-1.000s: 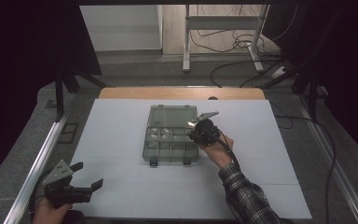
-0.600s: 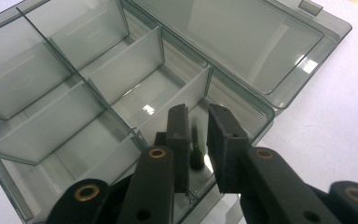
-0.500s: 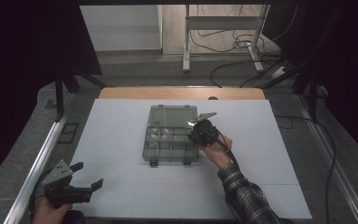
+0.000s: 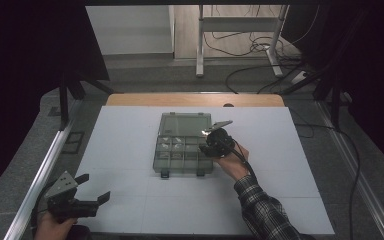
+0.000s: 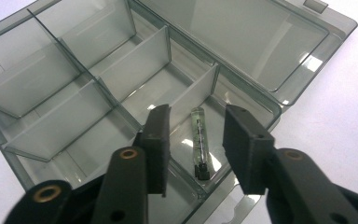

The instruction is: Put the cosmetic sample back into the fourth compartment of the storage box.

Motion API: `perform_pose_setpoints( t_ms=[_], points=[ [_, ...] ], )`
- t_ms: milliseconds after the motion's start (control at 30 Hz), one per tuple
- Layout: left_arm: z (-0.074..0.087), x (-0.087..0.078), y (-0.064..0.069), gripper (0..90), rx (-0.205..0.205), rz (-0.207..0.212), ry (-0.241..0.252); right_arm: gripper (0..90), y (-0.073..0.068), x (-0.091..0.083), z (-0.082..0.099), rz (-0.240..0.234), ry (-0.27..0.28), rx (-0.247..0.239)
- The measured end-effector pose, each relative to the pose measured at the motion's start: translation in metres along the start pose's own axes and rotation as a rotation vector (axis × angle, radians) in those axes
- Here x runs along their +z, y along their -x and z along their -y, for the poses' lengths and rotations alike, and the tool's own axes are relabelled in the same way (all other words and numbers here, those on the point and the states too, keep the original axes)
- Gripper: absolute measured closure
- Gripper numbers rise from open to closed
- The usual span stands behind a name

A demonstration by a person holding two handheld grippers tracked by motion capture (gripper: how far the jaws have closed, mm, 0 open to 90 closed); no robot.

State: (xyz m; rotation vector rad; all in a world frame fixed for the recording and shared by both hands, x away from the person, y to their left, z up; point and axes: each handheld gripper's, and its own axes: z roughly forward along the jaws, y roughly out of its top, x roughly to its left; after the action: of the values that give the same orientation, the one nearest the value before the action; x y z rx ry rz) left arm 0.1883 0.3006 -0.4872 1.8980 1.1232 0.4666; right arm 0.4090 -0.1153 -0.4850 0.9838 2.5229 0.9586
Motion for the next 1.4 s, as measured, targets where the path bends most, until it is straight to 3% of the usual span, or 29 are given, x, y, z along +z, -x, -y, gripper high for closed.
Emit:
perform_pose_setpoints(
  t_ms=[267,833,1067,1400],
  points=[
    [0.000,-0.001,0.001,1.4,0.007,-0.012,0.009,48.9,-0.004,-0.004,0.000,0.000,0.004,-0.008],
    [0.001,-0.004,0.002,1.4,-0.002,0.003,0.015,33.0,-0.012,-0.014,0.001,-0.043,0.001,-0.001],
    [0.001,-0.004,0.002,1.4,-0.003,0.004,0.015,30.8,-0.015,-0.021,0.001,-0.084,-0.004,0.000],
    [0.001,-0.004,0.002,1.4,-0.004,0.008,0.014,24.0,-0.017,-0.026,0.005,-0.092,-0.018,-0.012]
  ],
)
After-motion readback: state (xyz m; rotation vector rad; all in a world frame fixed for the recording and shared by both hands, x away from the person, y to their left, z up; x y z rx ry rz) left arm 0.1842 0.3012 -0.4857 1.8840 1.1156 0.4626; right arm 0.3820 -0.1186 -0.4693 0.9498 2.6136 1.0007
